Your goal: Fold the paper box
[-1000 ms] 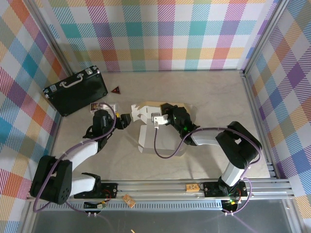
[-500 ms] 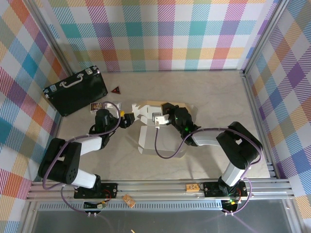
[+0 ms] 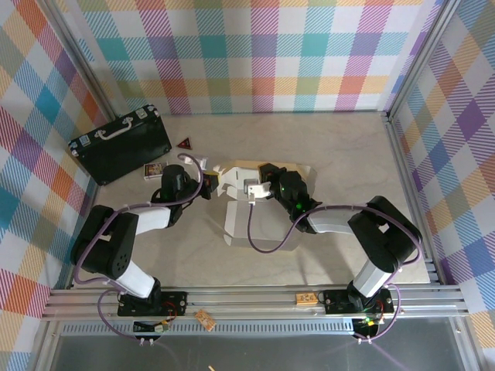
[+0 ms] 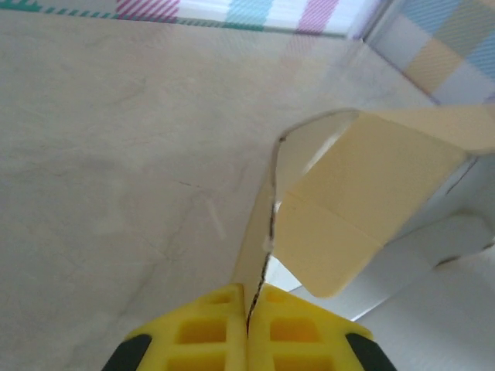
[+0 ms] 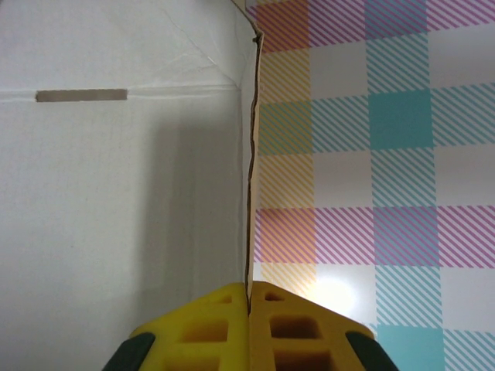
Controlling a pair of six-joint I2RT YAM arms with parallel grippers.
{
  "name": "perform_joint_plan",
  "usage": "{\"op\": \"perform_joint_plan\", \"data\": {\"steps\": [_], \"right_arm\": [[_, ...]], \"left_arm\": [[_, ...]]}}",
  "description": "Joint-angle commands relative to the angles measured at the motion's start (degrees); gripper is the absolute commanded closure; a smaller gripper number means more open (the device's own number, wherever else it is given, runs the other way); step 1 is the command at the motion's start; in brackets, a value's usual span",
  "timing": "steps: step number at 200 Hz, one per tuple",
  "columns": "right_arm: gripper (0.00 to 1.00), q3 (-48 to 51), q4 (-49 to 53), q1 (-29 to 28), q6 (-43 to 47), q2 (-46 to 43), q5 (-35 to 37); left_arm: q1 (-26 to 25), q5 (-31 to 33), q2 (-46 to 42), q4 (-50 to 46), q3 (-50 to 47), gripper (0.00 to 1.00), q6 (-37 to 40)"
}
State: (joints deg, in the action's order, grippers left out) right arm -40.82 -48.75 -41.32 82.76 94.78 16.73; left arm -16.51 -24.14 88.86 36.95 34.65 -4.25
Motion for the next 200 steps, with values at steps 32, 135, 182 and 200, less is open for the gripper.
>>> {"op": "perform_joint_plan", "data": {"steps": [32,135,182,200], "right_arm": [[1.0,0.8,-1.1,-1.7,-1.2,-0.5,2.0],[1.0,5.0,-0.9,-3.9,-3.9,-2.9,4.3],[1.0,5.8,-0.9,-3.7,-3.8,-2.9,4.2],[1.0,6.2,-1.2,-3.7,-3.9,-3.1,4.3]], "left_arm": [[-10.8,7.6,-8.8,-11.7,1.4,1.0,11.6],[-14.2,4.6,-8.3,-12.2,0.7,0.56,8.7],[-4.6,-10.5,-11.0,-1.7,-3.0,0.19,-4.1],[-0.5,-14.6,-12.1,6.5,-4.3,0.15,-11.9]]}}
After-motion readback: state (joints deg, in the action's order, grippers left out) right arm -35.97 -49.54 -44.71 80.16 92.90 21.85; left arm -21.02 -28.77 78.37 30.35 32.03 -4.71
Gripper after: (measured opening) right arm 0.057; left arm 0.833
